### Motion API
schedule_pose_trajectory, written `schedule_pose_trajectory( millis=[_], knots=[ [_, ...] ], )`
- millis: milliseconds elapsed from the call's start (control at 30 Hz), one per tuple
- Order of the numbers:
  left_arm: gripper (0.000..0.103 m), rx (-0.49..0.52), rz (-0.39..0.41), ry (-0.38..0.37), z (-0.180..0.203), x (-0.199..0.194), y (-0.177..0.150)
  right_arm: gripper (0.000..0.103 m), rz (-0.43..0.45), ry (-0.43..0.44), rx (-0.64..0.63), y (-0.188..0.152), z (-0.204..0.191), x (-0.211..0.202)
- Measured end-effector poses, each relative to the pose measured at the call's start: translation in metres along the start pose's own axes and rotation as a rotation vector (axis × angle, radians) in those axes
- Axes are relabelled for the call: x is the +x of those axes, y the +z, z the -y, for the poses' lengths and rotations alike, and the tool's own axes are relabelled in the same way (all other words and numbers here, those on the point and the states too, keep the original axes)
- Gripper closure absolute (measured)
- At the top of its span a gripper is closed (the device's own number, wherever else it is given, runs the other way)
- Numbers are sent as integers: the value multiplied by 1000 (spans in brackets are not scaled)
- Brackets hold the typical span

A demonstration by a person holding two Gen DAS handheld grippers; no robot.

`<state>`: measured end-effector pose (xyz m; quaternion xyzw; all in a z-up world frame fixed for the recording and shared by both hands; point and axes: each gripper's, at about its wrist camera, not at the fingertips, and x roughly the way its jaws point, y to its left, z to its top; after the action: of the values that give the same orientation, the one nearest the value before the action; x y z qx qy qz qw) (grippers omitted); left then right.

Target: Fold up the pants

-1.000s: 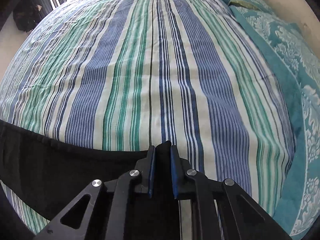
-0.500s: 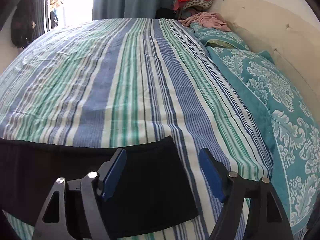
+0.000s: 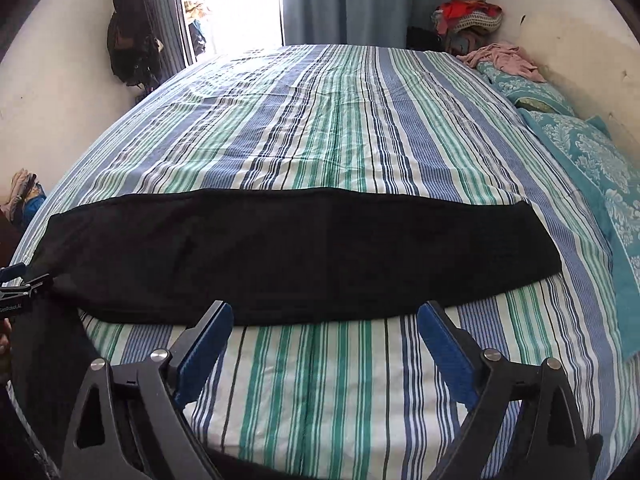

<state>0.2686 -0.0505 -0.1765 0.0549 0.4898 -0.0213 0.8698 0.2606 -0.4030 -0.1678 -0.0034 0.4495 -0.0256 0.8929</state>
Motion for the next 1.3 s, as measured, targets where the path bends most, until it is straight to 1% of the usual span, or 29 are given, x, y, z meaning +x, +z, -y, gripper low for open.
schedule_pose_trajectory(
  millis=[33,100,133,200,267,333,367,400,433,467,533,567,767,1300],
  knots=[
    [1,17,-8,-38,10,-9,-15,0,1,-3,13,-18,-7,-17],
    [1,47,-25,-95,26,-21,-49,0,-20,1,32,-56,-18,-44],
    [1,65,-38,-107,34,-22,-66,0,-34,-9,40,-75,-23,-53],
    [1,93,-85,-103,47,-13,-90,0,-66,-15,54,-107,-30,-62],
    [1,89,-113,-94,54,-4,-109,0,-119,-39,59,-133,-34,-57],
    [0,90,-34,-80,59,-6,-120,0,-147,-39,49,-152,-37,-49],
    [0,95,-23,-74,60,-6,-124,0,-155,-59,22,-159,-40,-45],
    [0,97,-21,-73,61,-5,-124,0,-181,-80,-12,-165,-44,-37],
    [0,94,-25,-79,60,-3,-123,0,-214,-88,-29,-173,-46,-29],
    [0,88,-33,-86,59,-3,-122,0,-216,-82,-23,-178,-44,-24],
    [0,91,-39,-88,59,-4,-122,0,-185,-63,21,-181,-38,-23],
    [0,95,-38,-88,59,-4,-123,0,-183,-59,35,-181,-36,-22],
    [0,106,-50,-77,59,-1,-126,0,-132,-61,36,-188,-37,-23],
    [1,123,-35,-60,61,0,-129,0,-110,-55,23,-185,-39,-23]
  ],
)
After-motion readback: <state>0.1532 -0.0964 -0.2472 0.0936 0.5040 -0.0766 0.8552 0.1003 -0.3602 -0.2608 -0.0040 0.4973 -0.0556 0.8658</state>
